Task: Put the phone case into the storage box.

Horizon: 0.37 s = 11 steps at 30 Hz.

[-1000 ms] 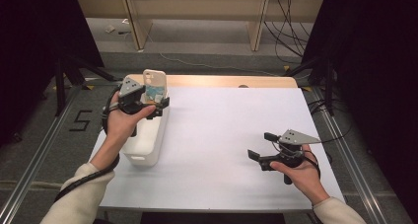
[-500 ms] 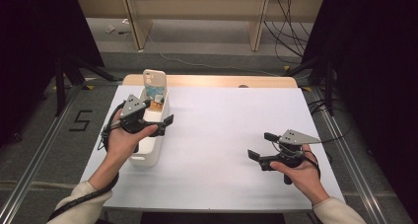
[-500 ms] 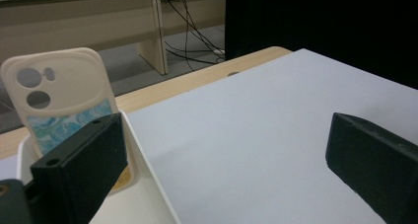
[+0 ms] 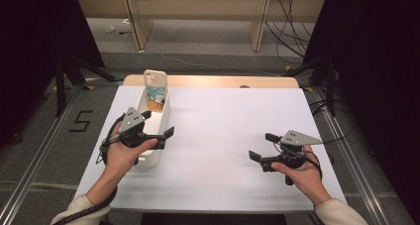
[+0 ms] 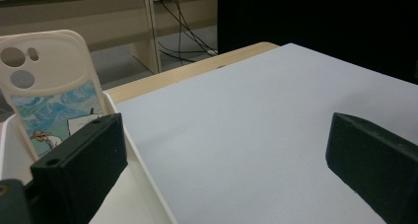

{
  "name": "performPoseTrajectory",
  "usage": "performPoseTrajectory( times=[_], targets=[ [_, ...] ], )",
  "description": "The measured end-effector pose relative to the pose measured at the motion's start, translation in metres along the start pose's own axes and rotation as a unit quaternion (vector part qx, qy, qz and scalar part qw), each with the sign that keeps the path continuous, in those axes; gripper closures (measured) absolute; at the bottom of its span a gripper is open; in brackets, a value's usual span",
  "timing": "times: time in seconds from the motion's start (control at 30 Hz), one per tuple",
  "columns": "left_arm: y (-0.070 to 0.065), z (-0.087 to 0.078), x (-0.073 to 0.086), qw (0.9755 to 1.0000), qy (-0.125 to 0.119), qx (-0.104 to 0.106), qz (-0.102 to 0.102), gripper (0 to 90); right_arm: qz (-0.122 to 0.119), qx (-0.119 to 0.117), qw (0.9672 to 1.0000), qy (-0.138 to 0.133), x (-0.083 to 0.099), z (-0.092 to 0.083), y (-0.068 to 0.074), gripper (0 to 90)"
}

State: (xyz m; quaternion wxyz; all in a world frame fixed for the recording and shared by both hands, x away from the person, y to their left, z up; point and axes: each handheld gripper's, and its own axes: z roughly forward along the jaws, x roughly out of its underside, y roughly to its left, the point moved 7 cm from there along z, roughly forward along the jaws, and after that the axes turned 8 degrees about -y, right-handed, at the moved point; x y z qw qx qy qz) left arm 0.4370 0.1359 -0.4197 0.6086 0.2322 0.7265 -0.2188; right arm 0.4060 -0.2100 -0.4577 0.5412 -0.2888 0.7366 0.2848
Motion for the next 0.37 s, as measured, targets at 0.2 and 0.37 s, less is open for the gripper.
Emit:
performPoseTrajectory(
  times=[0.2, 0.37],
  targets=[
    [-0.0044, -0.0016, 0.006, 1.0, 0.004, 0.003, 0.004, 1.5, -0.001, 0.0, 1.0, 0.001, -0.0003, -0.0008, -0.0002, 7.7],
    [-0.006, -0.0027, 0.0065, 1.0, 0.002, 0.007, -0.003, 2.2, -0.001, 0.0, 1.0, -0.002, -0.0006, -0.0007, -0.0006, 7.7]
  ],
)
